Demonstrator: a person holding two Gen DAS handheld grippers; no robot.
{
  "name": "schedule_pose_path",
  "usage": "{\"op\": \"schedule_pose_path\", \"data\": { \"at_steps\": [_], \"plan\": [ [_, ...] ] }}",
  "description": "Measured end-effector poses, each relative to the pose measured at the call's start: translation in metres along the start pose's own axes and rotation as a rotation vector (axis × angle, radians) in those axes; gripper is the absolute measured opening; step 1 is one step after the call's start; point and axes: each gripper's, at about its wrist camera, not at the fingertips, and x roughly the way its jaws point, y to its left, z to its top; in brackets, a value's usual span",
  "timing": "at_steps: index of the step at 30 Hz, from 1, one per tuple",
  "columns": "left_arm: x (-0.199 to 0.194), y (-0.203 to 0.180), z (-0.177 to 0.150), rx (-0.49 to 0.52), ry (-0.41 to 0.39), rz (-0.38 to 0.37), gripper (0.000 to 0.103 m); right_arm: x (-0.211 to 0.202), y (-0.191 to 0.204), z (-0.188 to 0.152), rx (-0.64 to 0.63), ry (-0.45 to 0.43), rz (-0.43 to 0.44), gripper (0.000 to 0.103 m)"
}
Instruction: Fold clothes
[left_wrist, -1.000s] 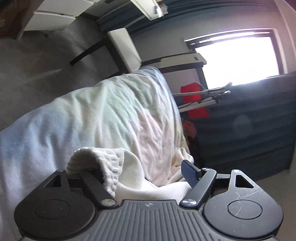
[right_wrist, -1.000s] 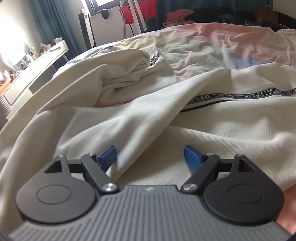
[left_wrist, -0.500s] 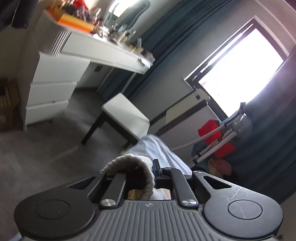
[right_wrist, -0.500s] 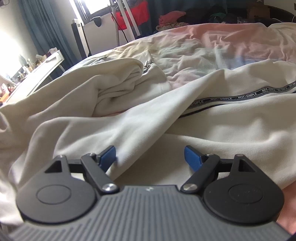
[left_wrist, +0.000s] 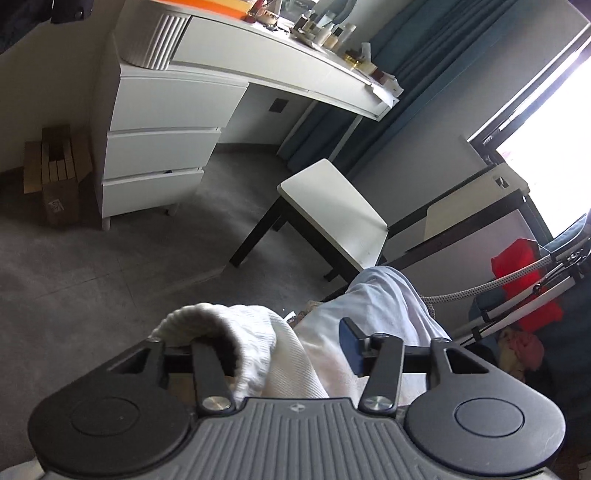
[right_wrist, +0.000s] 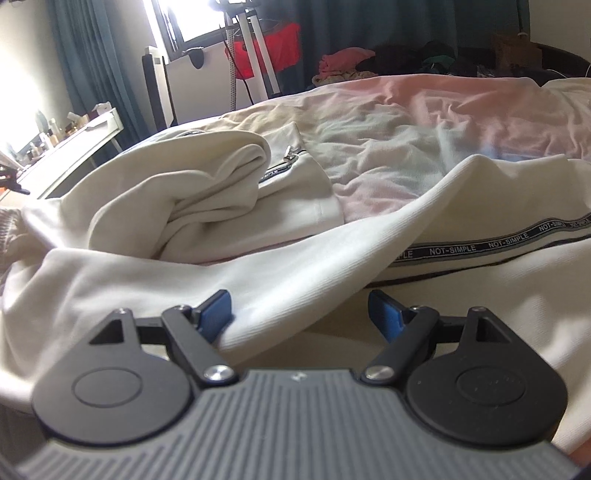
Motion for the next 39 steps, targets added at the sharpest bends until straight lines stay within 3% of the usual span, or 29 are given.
{"op": "schedule_pose_path", "data": {
  "at_steps": [1, 2, 8, 11, 17, 20, 24, 27, 28, 30, 34, 36, 39],
  "plan": [
    [-0.006, 0.003, -0.001, 0.013, 0.021, -0.011, 0.080, 0.001, 0.002, 0.001, -0.005, 0.003, 0.009, 0.083],
    [-0.013, 0.006, -0.003, 0.036, 0.040, -0.020, 0.087, 0.002, 0.003, 0.001, -0.010, 0.004, 0.017, 0.083],
    [-0.080, 0.009, -0.037, 0.206, 0.097, -0.042, 0.088, -0.012, 0.011, 0.001, -0.058, -0.041, 0.011, 0.083],
    [-0.127, 0.020, -0.064, 0.260, 0.086, -0.052, 0.098, -0.027, 0.011, 0.002, -0.066, -0.068, 0.005, 0.083],
    [-0.216, 0.054, -0.124, 0.329, 0.071, -0.088, 0.099, -0.067, 0.013, 0.000, -0.114, -0.137, 0.002, 0.083],
    [-0.248, 0.086, -0.164, 0.256, 0.094, -0.108, 0.099, -0.082, 0.012, -0.004, -0.131, -0.146, 0.003, 0.083],
    [-0.255, 0.137, -0.206, 0.054, 0.209, -0.099, 0.099, -0.098, 0.009, -0.008, -0.147, -0.153, 0.009, 0.083],
    [-0.250, 0.173, -0.232, -0.064, 0.298, -0.047, 0.096, -0.102, 0.003, -0.009, -0.142, -0.148, -0.006, 0.083],
    [-0.247, 0.182, -0.237, -0.089, 0.318, -0.030, 0.093, -0.103, -0.001, -0.009, -0.137, -0.143, -0.007, 0.083],
    [-0.242, 0.196, -0.242, -0.125, 0.321, -0.063, 0.092, -0.103, -0.011, -0.009, -0.114, -0.120, 0.008, 0.083],
    [-0.238, 0.213, -0.245, -0.215, 0.298, -0.207, 0.091, -0.098, -0.054, -0.003, 0.080, -0.045, 0.051, 0.083],
    [-0.235, 0.214, -0.244, -0.215, 0.291, -0.259, 0.082, -0.091, -0.078, 0.007, 0.196, -0.012, 0.051, 0.083],
    [-0.228, 0.211, -0.246, -0.218, 0.281, -0.244, 0.063, -0.075, -0.107, 0.030, 0.302, -0.001, 0.008, 0.083]
  ]
}}
